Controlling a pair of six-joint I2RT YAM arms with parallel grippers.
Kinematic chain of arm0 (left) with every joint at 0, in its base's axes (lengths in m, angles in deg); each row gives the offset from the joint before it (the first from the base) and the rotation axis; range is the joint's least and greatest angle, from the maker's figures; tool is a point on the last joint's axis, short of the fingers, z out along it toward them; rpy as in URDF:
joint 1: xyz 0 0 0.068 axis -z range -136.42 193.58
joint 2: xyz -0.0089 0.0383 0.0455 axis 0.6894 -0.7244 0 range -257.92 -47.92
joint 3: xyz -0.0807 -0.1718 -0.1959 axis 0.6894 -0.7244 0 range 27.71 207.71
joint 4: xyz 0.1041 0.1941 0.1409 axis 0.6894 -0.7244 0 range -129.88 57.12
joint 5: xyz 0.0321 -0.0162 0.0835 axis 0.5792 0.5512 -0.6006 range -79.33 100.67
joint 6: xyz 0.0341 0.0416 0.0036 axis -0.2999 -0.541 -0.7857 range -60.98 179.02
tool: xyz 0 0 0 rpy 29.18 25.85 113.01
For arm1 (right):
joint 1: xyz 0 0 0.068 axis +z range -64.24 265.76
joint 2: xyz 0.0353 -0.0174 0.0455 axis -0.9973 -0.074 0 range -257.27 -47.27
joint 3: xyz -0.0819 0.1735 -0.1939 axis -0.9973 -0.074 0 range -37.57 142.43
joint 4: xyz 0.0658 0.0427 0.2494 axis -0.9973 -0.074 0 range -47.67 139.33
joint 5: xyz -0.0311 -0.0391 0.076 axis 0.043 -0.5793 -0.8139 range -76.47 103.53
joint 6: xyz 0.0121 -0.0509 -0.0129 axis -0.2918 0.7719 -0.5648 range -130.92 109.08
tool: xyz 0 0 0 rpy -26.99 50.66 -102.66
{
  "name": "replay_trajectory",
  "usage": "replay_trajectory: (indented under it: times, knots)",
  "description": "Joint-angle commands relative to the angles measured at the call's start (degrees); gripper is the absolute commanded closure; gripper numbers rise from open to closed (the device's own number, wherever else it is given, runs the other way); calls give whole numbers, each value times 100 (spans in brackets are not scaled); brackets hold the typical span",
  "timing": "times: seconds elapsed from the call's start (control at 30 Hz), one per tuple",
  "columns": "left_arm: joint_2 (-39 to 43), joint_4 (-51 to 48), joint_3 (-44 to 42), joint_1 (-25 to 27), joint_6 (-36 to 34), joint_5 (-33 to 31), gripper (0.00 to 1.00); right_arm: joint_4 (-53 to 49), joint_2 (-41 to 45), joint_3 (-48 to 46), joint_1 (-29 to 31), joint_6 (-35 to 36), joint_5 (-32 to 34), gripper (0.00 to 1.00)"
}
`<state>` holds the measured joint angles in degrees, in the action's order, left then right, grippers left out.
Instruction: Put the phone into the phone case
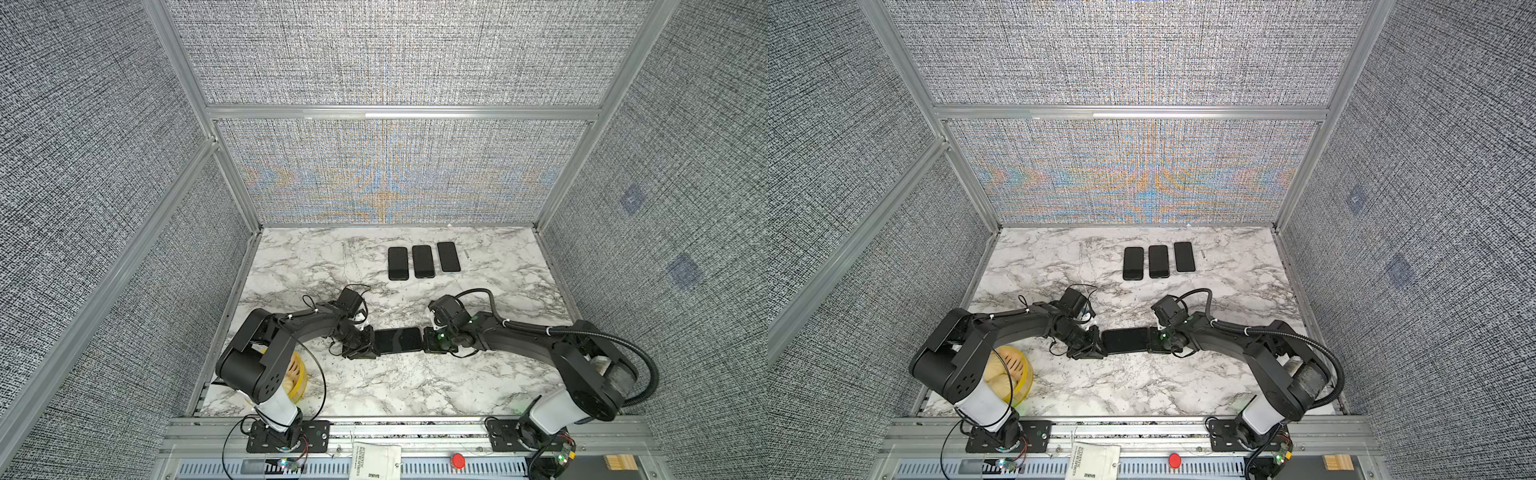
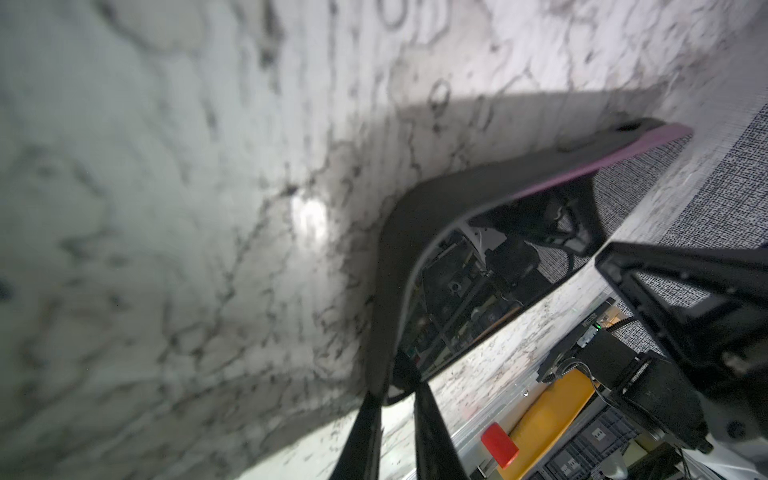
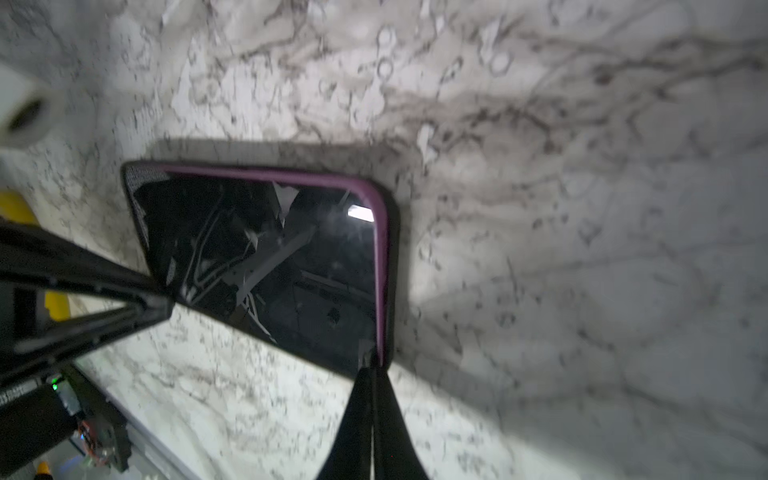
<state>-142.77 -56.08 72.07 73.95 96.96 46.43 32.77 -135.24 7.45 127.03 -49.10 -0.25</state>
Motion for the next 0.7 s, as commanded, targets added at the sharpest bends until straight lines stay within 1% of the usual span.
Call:
replay_trajectory:
  times: [0.0,0.1,0.17,0.23,0.33,0.43,0.57,0.67]
  knots:
    - [147,70,7,-18,2,-521,76,-727,285,238,-66,346,226,84]
    - [407,-44,11,-23,28,-642,62,-705,260,462,-240,672,262,78]
    - [601,-29,-49,-18,78,-641,50,-709,36,742,-337,977,198,76]
    - [791,70,-145,0,115,-577,41,-663,-247,1048,-415,1268,194,72]
    - [928,249,-240,74,185,-406,39,-536,-539,1471,-471,1550,61,65]
    - [985,439,-338,221,299,-380,36,-290,-802,1613,-504,1701,-52,58]
    - [1003,711,-440,392,463,-328,33,-139,-1128,1752,-533,1747,-362,54]
    - [971,949,-490,493,548,-225,32,-79,-1259,1724,-537,1778,-439,52]
